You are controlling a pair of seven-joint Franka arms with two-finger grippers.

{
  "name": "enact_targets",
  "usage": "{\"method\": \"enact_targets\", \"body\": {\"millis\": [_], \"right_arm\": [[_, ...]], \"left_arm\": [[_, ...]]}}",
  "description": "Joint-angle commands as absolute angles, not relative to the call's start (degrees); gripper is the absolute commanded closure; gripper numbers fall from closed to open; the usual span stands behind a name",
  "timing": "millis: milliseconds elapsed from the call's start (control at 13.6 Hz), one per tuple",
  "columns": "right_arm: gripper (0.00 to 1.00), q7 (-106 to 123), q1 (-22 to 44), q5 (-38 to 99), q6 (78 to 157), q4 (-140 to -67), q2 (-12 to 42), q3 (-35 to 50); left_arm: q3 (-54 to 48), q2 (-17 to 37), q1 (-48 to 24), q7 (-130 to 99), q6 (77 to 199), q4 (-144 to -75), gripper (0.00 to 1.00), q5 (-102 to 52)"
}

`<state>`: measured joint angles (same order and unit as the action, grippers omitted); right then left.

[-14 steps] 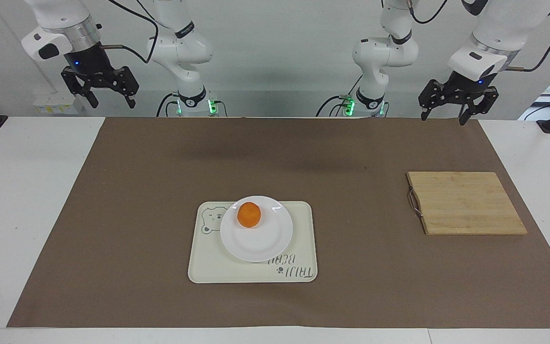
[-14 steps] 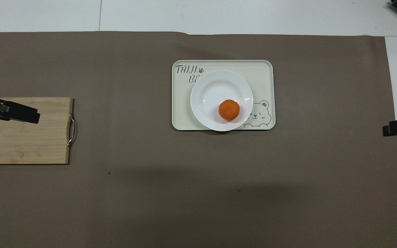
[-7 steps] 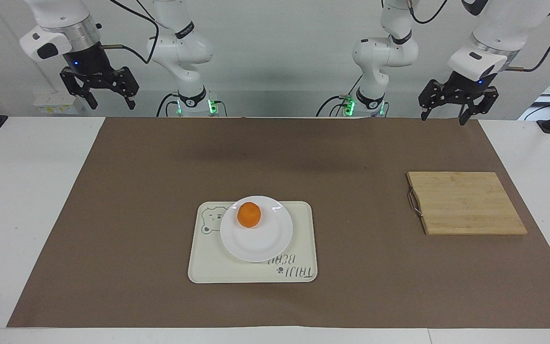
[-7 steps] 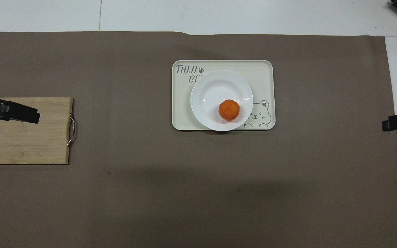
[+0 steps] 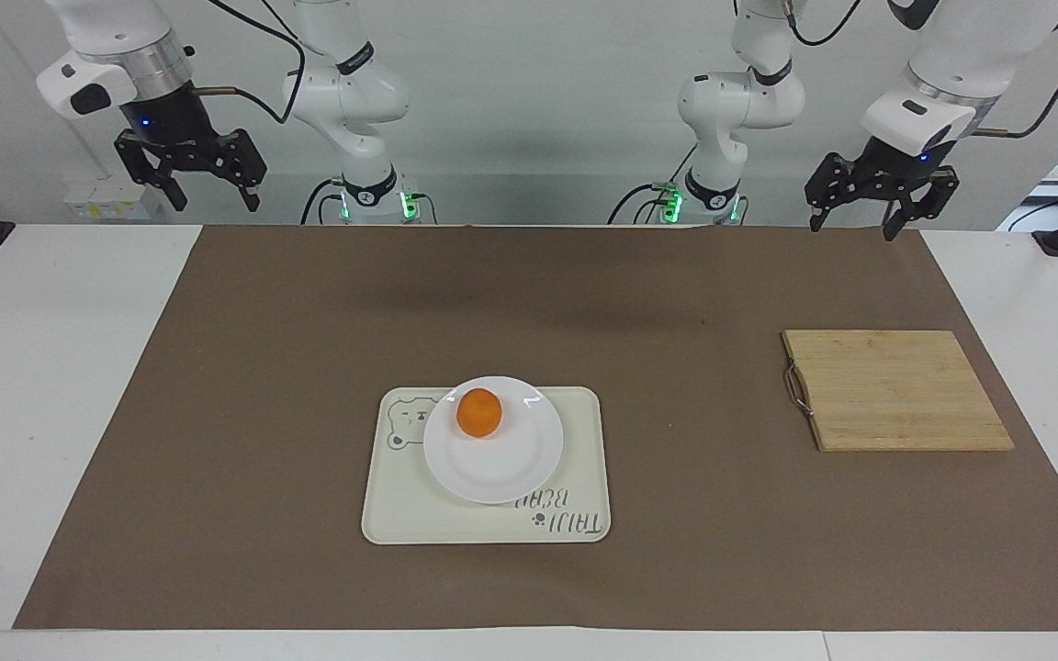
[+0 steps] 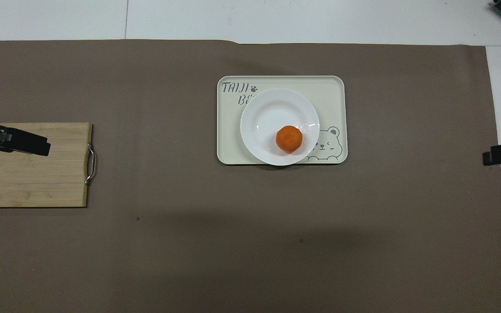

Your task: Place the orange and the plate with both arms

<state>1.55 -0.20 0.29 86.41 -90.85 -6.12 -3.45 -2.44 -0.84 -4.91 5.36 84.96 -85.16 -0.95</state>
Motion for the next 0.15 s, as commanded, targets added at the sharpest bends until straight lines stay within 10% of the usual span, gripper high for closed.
{"method": "enact_targets", "body": {"millis": [0,73], "right_arm": [[0.00,2.29,-0.70,-1.32,84.90,-89.74,-5.71,-3.16],[0.00,2.37,-0.62,-1.32,84.82,-89.74,-5.63,-3.08]], "left_arm": [[-2.99,-2.29,-4.31,5.01,84.81,-86.75,0.00,-0.09],[-2.99,-2.29,-4.31,5.01,84.81,-86.84,0.00,-0.09]]}}
